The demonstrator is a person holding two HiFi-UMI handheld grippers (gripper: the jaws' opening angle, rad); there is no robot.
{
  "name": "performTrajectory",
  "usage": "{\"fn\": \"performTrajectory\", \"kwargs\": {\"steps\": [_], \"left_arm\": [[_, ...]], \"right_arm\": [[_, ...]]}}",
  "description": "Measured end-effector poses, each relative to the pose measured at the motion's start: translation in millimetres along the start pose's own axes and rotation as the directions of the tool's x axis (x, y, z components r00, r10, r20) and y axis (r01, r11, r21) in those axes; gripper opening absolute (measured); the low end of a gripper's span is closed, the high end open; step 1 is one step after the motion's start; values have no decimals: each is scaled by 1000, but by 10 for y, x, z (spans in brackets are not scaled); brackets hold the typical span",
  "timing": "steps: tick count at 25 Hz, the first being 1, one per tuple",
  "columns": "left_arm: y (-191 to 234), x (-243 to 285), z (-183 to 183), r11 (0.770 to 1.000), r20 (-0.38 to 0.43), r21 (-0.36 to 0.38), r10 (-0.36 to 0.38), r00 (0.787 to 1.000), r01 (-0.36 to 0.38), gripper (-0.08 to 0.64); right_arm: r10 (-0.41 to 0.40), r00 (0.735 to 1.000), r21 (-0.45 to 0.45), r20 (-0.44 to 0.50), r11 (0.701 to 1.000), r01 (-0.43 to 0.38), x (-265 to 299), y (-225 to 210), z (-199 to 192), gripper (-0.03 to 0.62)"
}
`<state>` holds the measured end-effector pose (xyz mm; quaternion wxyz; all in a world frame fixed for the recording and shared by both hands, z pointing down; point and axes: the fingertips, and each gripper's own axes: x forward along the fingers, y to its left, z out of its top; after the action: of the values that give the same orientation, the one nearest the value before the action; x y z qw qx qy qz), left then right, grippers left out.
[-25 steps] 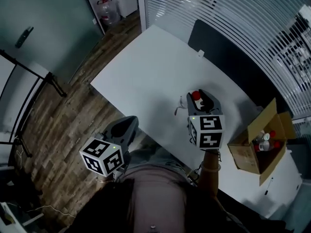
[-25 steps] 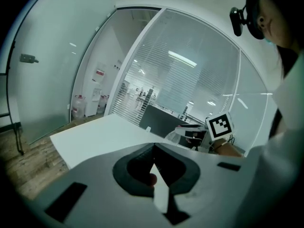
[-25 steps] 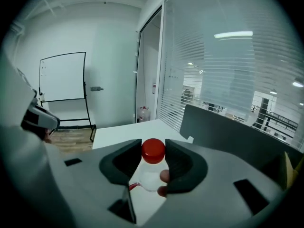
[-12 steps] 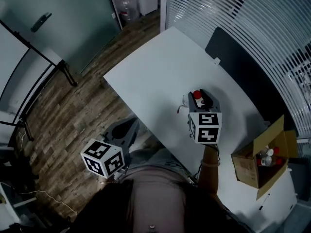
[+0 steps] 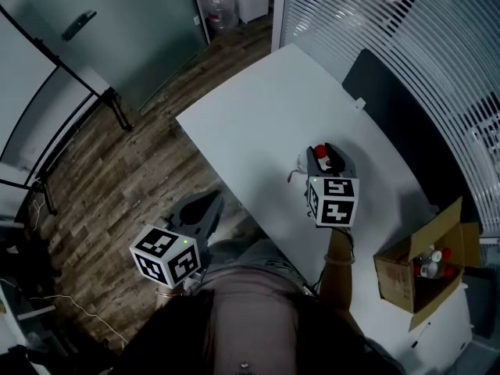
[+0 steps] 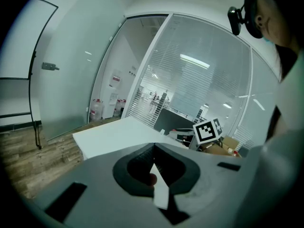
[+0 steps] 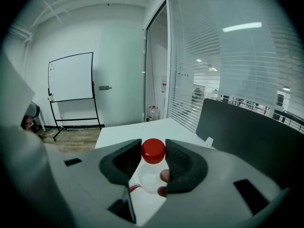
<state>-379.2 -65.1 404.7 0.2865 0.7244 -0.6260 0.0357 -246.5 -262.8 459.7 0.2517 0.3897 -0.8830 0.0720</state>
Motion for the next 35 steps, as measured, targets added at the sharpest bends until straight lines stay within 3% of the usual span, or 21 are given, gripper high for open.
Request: {"fn": "performTrajectory", "kwargs": {"steps": [22, 35], "left_arm": [[-60, 140, 58, 997, -12, 26, -73, 997, 73, 6], [-255, 313, 134, 971, -48, 76, -224, 973, 227, 6]], "right_arm": [[-2, 1000, -2, -31, 1000, 2, -30, 11, -35, 170], [-101, 994, 14, -36, 995, 101, -395, -53, -10, 170]]}}
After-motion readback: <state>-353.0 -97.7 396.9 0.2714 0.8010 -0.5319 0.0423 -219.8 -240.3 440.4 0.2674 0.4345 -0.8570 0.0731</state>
